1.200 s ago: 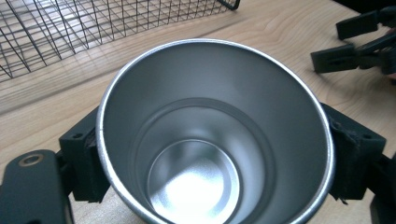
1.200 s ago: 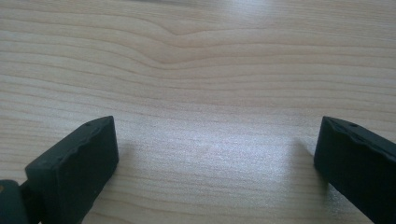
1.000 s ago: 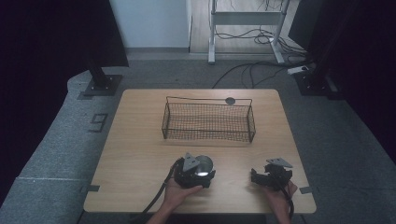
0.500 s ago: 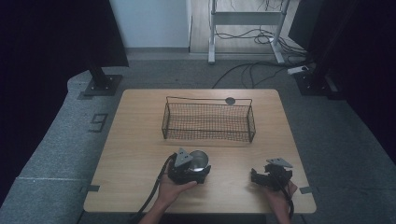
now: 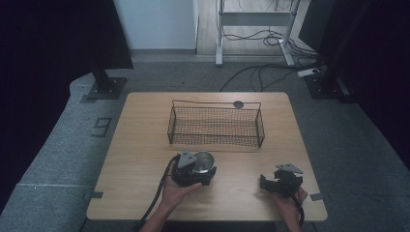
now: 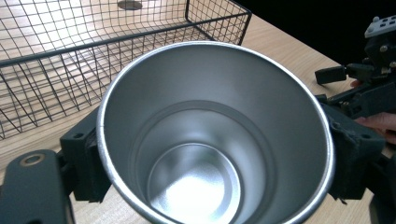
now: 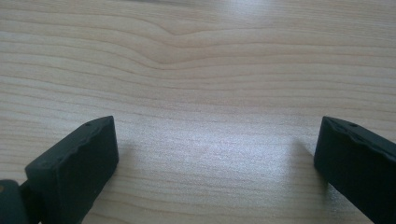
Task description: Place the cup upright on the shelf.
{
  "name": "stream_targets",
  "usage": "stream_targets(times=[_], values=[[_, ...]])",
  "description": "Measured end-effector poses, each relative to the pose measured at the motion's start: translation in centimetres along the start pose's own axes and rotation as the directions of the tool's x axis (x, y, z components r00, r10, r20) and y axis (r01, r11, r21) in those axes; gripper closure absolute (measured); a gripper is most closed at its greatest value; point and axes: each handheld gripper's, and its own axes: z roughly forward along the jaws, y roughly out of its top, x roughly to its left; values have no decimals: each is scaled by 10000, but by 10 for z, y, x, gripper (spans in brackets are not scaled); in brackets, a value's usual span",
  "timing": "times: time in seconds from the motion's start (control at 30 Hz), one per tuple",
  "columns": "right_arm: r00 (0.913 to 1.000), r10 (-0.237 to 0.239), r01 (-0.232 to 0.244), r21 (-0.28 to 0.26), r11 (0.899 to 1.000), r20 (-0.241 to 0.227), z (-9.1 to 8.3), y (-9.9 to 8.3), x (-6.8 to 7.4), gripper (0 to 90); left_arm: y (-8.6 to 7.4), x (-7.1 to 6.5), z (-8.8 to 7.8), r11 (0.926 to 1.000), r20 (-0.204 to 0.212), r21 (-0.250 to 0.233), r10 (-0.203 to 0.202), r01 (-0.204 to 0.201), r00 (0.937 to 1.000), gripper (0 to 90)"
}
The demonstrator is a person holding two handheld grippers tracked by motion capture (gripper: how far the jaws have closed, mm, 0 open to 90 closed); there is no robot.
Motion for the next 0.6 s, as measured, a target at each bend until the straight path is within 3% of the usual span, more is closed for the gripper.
stream_targets(times=[0.6], values=[[10000, 22, -22, -1, 10000, 39, 0, 0, 0, 0, 15, 9, 1, 9997, 101, -95, -210, 211, 9997, 145]])
